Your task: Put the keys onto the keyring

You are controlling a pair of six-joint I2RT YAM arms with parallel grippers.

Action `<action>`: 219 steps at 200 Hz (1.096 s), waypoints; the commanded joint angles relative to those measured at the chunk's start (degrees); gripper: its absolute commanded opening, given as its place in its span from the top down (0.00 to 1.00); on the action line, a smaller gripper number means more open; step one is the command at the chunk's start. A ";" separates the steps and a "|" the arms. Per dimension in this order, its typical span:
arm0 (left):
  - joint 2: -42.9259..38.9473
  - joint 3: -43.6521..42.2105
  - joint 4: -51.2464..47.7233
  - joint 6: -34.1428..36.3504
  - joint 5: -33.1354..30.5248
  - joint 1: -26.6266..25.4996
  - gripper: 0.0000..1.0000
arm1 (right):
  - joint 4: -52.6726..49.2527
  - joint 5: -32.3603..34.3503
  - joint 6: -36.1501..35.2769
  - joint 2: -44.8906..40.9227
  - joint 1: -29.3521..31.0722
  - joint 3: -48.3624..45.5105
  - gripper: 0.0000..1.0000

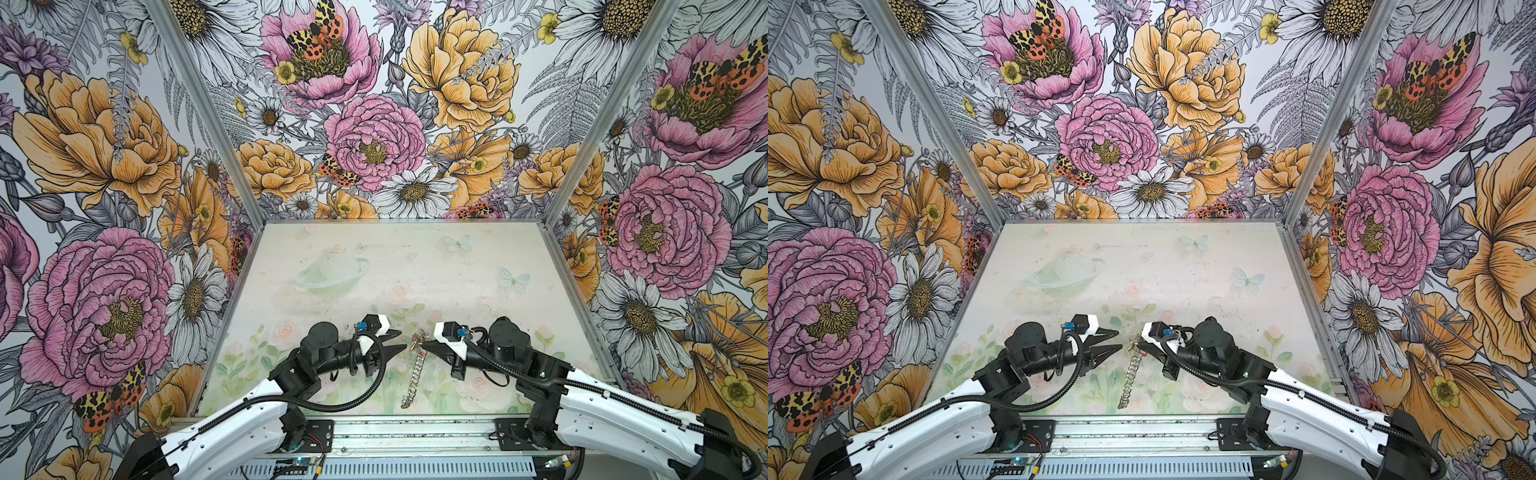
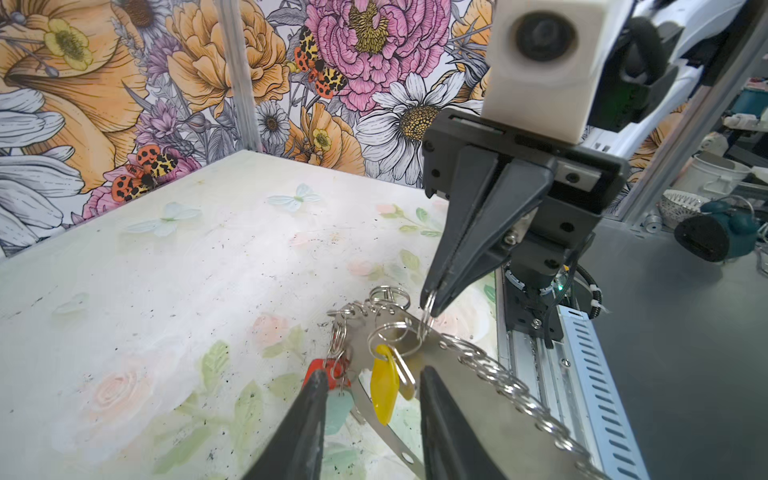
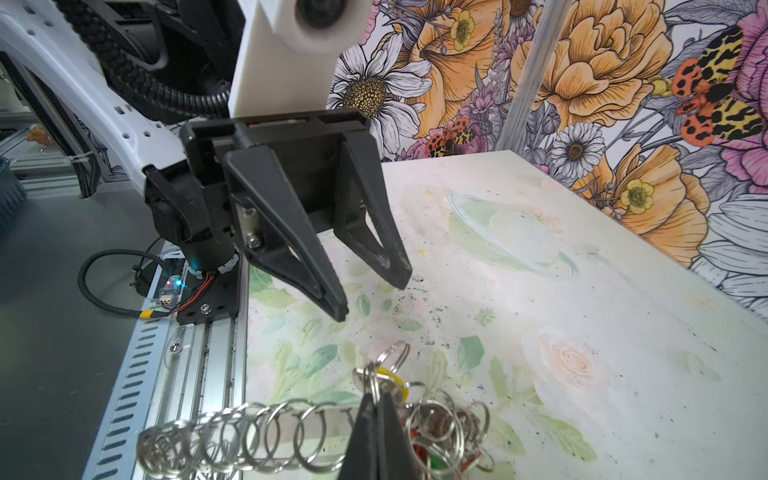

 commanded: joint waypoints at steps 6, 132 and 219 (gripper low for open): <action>1.65 -0.03 2.89 2.83 9.31 0.42 0.59 | 2.57 -3.49 -1.68 -0.06 -0.03 1.84 1.00; 11.23 5.43 -0.06 6.72 21.33 5.35 0.71 | 2.37 -5.11 -2.20 0.86 -0.10 2.77 1.00; 14.18 5.43 -0.07 6.87 20.78 4.98 0.86 | 2.97 -1.62 -1.88 0.42 -0.61 2.68 1.00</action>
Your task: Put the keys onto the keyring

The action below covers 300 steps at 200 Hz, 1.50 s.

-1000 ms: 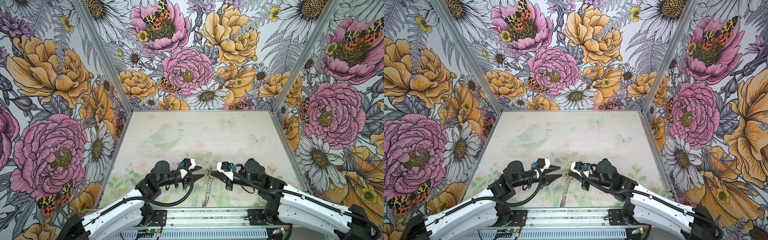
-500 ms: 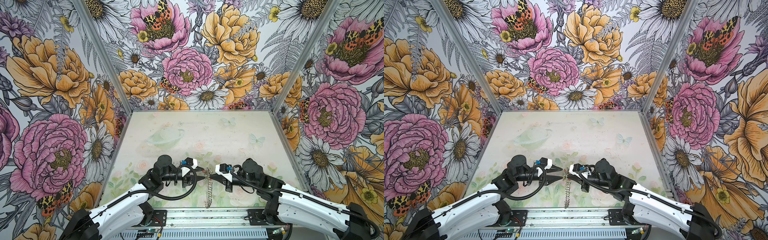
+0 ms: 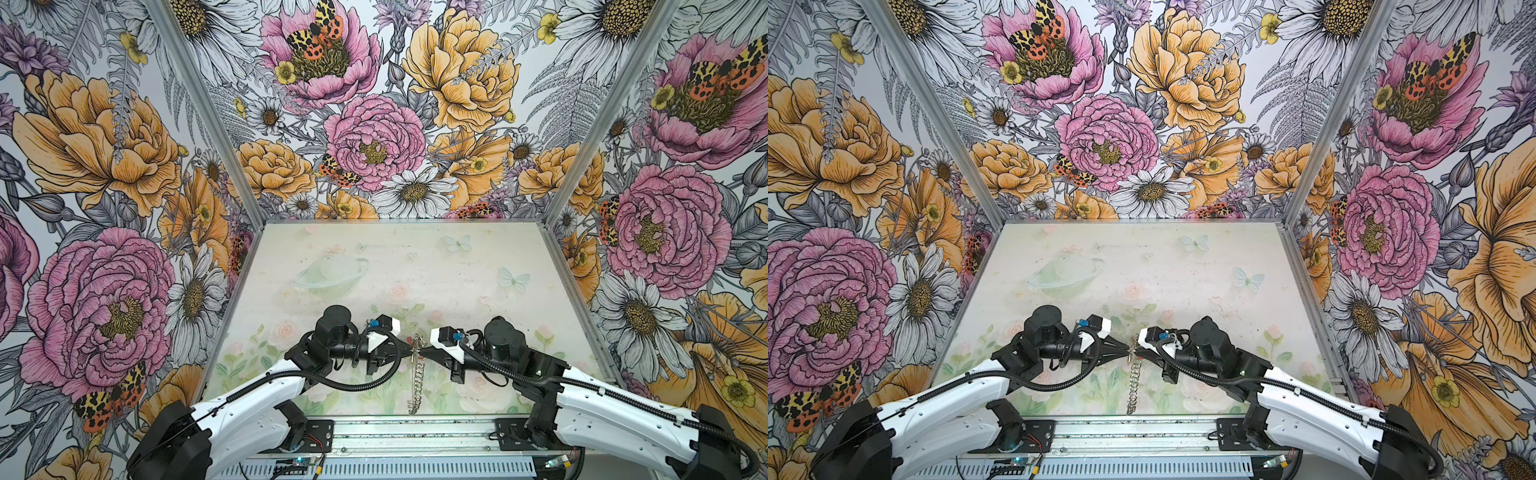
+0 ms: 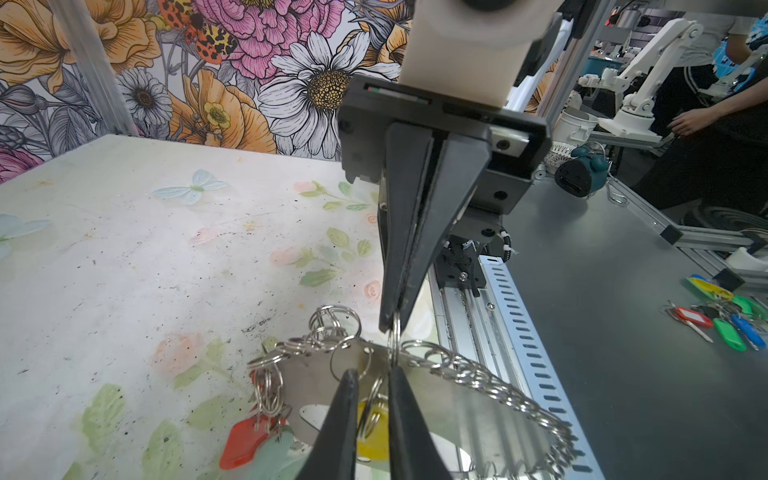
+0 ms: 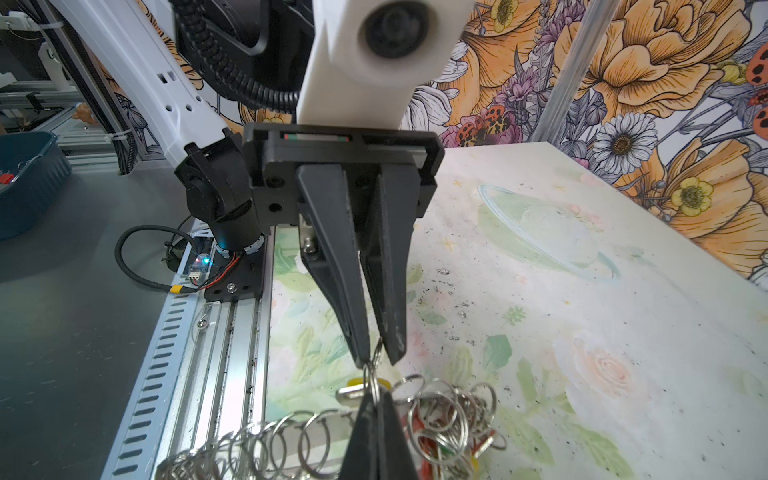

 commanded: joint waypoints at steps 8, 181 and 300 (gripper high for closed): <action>1.32 1.19 -0.10 0.76 0.66 0.02 0.86 | 3.81 1.64 -0.14 -1.58 -0.73 2.61 1.00; 7.09 4.49 -5.41 1.48 -4.29 -0.64 0.81 | 16.92 8.28 5.49 -1.69 -1.51 -2.38 1.00; -14.08 -4.35 3.94 -3.69 -17.40 -1.61 0.78 | 18.42 5.53 6.02 0.99 -2.03 -2.89 1.00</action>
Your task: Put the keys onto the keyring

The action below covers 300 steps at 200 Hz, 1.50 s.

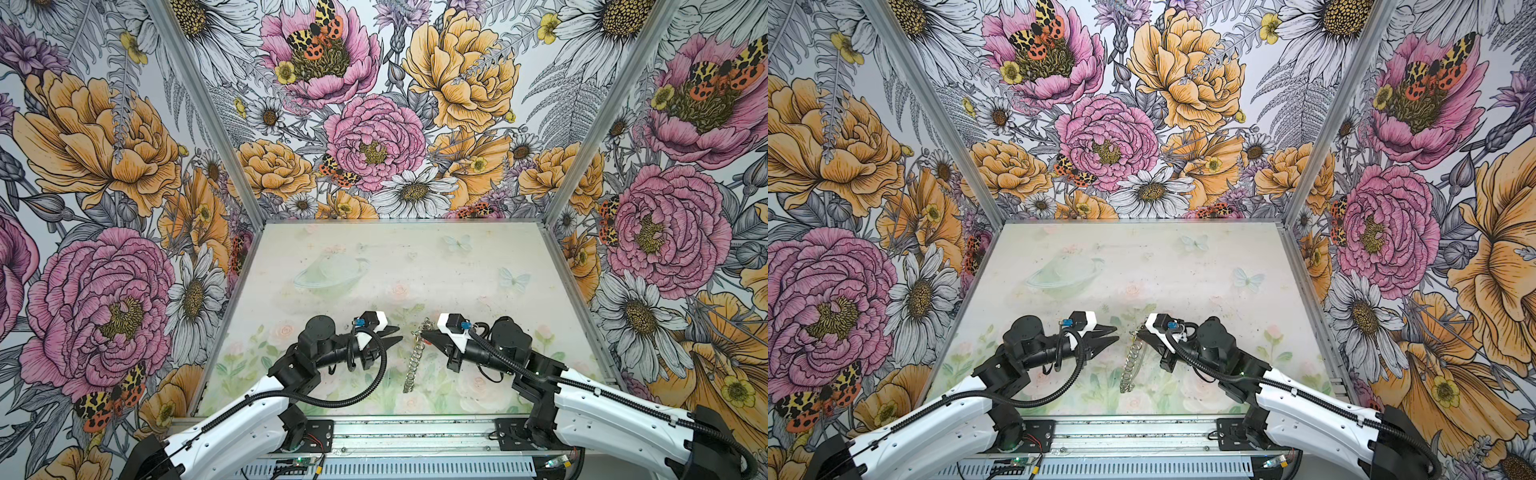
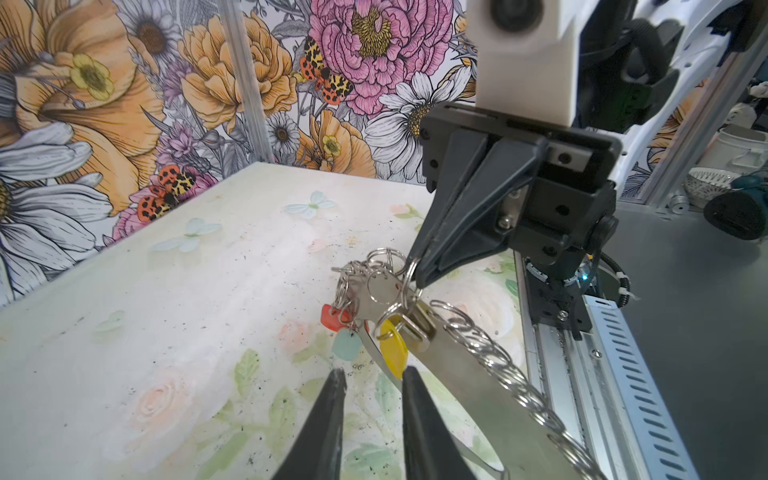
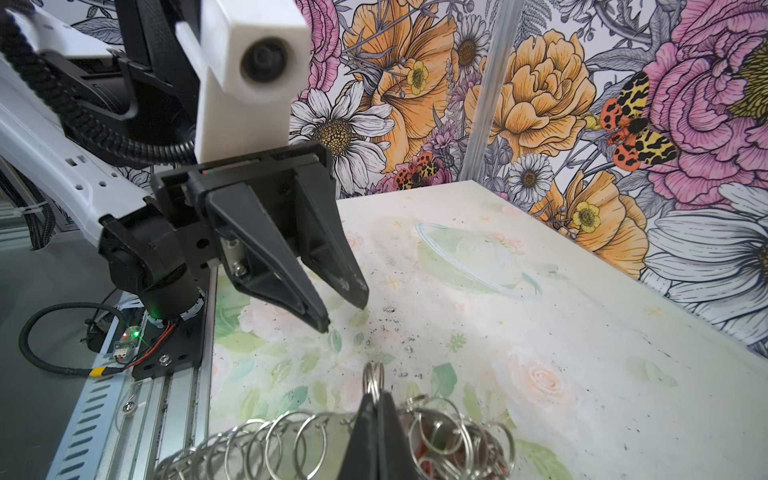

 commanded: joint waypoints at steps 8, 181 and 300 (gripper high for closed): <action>0.36 -0.32 3.77 -1.76 1.96 -1.12 0.80 | 6.32 -1.98 0.92 0.66 -0.10 0.11 1.00; 6.89 2.06 3.04 -2.16 5.99 -1.96 0.83 | 11.47 -4.96 1.35 3.92 1.35 -1.05 1.00; 8.17 2.47 2.51 -1.98 6.81 -2.12 0.82 | 11.51 -5.89 1.07 5.77 2.33 0.10 1.00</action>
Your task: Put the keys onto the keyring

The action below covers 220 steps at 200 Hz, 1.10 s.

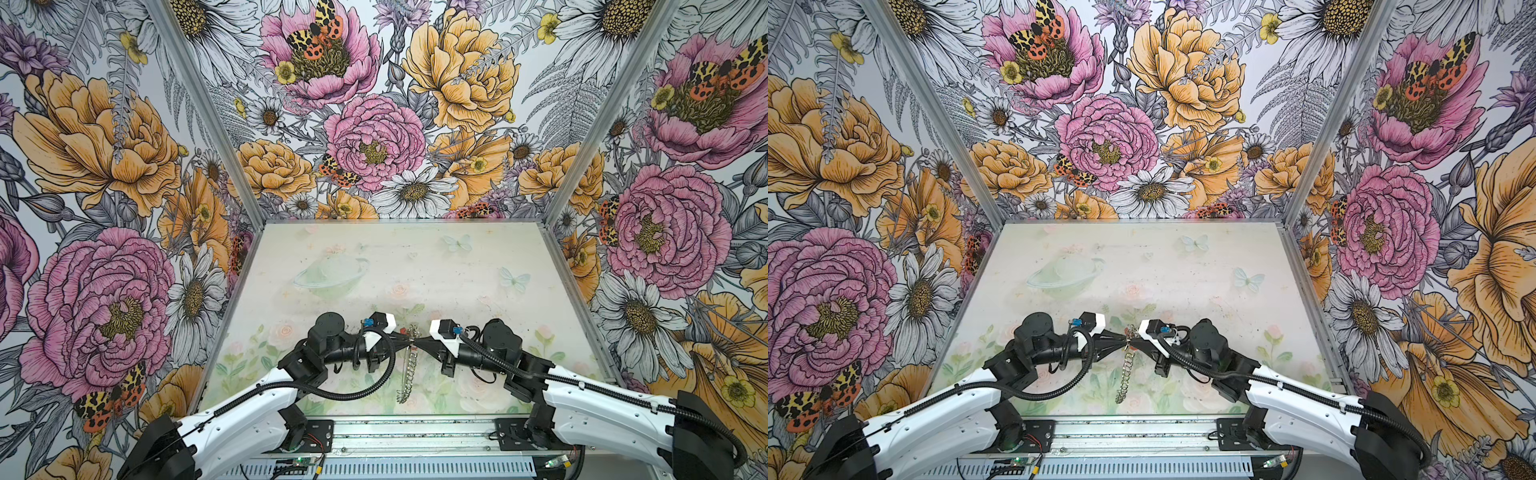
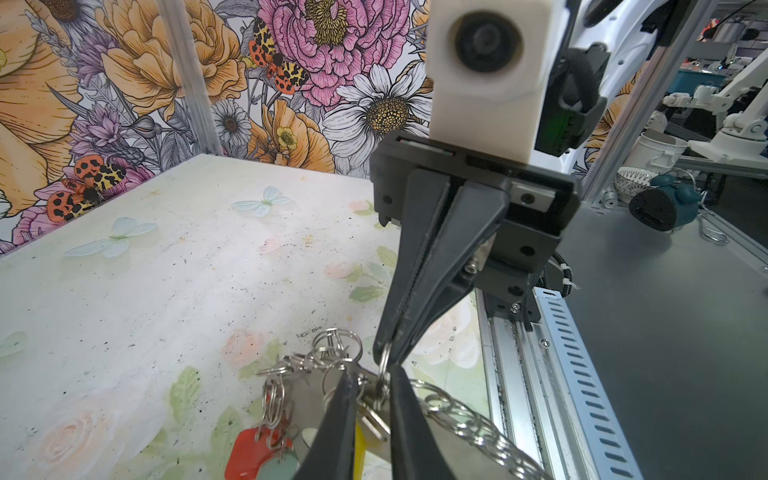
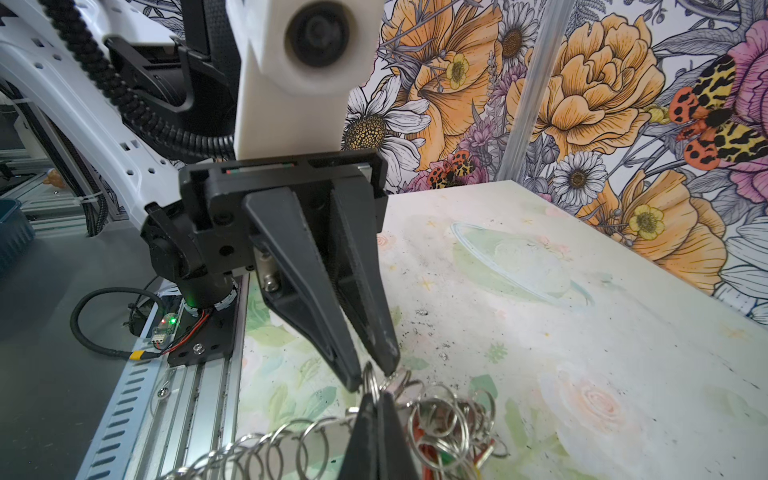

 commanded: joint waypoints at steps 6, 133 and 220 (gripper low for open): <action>0.88 1.09 -0.07 -0.44 1.21 -0.41 0.83 | 4.38 -1.09 0.62 0.37 0.76 1.99 1.00; 2.35 1.56 -1.50 0.18 1.52 -0.50 0.89 | 4.49 0.57 1.16 -0.94 0.54 1.51 1.00; 2.12 3.96 -7.52 3.81 -3.34 -1.28 1.00 | -8.01 -1.30 -2.14 -3.94 -0.90 3.75 0.94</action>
